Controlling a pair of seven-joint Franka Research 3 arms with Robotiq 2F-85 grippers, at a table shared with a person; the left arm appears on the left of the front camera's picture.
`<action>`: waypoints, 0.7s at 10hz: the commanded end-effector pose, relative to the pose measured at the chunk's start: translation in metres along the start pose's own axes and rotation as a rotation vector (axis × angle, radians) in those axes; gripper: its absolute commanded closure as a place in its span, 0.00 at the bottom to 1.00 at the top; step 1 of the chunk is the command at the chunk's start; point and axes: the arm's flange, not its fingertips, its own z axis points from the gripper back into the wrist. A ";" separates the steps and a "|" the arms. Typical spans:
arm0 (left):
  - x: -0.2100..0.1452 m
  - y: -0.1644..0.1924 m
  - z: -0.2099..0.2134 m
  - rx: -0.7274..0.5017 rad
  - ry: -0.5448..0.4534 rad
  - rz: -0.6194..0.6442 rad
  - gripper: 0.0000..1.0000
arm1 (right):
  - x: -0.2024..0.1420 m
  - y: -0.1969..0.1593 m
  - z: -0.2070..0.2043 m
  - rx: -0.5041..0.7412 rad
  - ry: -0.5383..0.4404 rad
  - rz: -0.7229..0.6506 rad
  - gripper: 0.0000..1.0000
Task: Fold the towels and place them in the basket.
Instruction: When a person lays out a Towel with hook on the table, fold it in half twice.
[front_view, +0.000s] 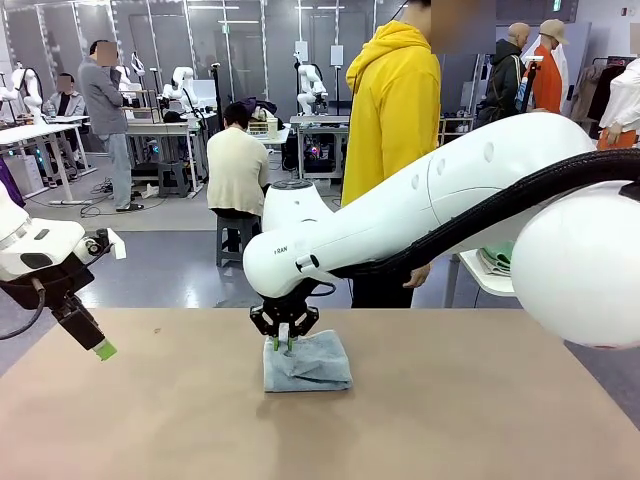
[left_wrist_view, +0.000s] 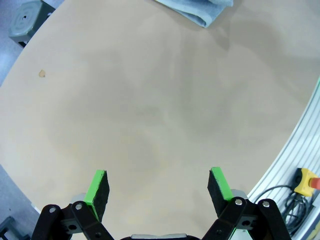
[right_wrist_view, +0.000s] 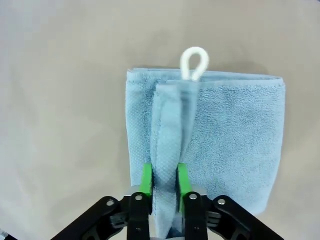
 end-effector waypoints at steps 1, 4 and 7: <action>0.005 0.002 0.001 0.017 0.004 0.013 0.00 | -0.004 0.000 -0.002 0.002 -0.039 -0.021 0.37; 0.005 0.002 0.001 0.017 0.004 0.013 0.00 | -0.006 -0.008 0.003 0.025 -0.034 -0.026 0.00; 0.005 0.002 0.001 0.017 0.004 0.013 0.00 | -0.006 -0.021 0.004 0.054 -0.020 -0.026 0.01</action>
